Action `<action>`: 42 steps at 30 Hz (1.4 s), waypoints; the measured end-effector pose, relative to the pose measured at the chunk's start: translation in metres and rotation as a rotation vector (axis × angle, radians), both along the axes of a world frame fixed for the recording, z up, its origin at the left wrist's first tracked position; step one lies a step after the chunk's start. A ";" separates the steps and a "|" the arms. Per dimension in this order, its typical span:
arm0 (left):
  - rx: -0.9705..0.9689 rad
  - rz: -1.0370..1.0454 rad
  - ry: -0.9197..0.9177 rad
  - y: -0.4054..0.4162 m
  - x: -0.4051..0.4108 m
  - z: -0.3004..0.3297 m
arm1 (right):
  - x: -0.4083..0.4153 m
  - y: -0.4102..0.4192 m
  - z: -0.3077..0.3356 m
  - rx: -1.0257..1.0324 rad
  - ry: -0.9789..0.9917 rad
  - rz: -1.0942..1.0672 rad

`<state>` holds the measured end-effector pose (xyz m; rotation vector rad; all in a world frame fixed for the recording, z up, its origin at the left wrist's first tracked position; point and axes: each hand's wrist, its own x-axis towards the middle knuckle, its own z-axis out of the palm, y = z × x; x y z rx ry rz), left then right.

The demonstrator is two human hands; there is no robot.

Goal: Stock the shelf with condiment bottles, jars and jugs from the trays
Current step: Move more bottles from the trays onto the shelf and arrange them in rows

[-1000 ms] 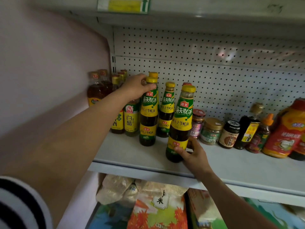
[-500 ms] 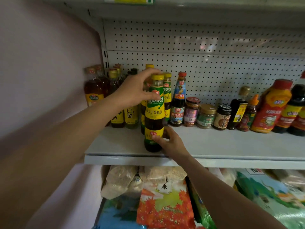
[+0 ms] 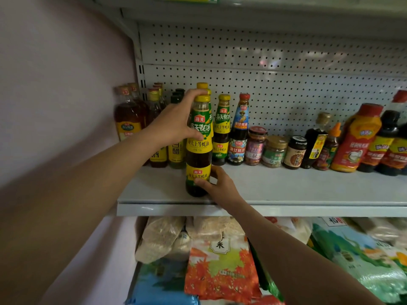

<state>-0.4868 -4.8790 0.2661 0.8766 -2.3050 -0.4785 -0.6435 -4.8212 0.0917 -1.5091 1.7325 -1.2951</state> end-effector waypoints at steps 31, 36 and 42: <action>0.011 0.093 -0.027 -0.060 -0.031 -0.001 | -0.023 -0.068 -0.001 0.030 -0.046 0.042; 0.003 0.158 -0.045 -0.071 -0.037 -0.002 | -0.023 -0.083 -0.006 0.019 -0.063 0.037; -0.149 0.310 -0.174 -0.073 -0.041 0.004 | -0.023 -0.095 -0.013 -0.018 -0.098 0.005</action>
